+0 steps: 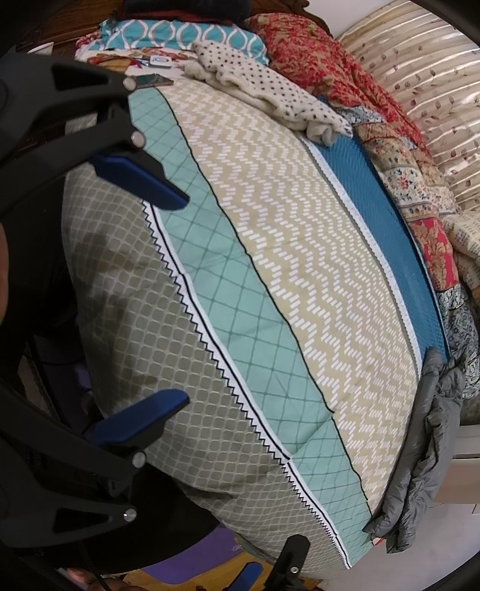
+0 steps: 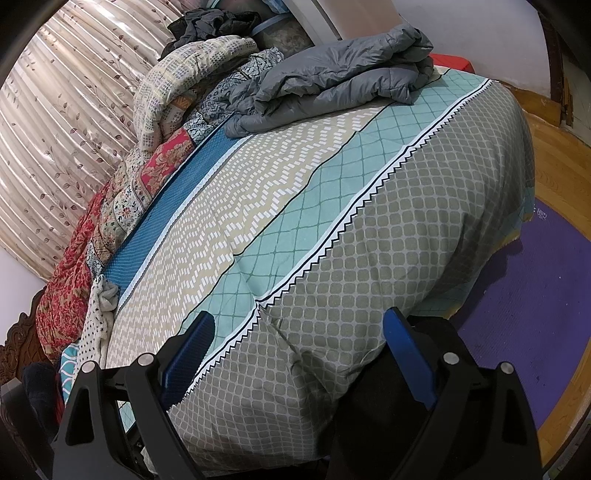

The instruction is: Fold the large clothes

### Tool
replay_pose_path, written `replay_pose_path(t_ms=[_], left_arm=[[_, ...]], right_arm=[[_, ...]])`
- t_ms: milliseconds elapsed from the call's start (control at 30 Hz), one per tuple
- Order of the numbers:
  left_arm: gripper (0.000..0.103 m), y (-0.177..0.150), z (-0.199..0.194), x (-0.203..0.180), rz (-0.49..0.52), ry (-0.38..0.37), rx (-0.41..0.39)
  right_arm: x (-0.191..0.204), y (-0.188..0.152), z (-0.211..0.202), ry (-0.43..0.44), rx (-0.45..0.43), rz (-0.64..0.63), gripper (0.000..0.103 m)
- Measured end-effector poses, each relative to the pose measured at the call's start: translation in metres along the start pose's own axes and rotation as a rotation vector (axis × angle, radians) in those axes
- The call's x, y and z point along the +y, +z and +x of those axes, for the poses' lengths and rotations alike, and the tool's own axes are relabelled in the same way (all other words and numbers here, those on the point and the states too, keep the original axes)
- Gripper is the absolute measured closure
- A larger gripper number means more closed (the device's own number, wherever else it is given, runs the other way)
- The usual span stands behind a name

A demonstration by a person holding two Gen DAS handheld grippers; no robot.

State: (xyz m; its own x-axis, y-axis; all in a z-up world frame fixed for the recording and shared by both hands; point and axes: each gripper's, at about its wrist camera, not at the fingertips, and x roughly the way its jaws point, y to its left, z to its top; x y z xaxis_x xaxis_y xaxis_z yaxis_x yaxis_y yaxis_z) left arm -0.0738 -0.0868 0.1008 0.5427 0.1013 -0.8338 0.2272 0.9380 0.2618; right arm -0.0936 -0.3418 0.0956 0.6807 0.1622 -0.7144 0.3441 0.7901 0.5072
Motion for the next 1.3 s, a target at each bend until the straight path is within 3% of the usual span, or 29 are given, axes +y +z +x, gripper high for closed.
replay_pose_path(t_ms=[1300], left_arm=[[0.009, 0.0017, 0.0015, -0.0039, 0.004, 0.001, 0.001]], right_arm=[[-0.0008, -0.0011, 0.0007, 0.000, 0.002, 0.001, 0.068]])
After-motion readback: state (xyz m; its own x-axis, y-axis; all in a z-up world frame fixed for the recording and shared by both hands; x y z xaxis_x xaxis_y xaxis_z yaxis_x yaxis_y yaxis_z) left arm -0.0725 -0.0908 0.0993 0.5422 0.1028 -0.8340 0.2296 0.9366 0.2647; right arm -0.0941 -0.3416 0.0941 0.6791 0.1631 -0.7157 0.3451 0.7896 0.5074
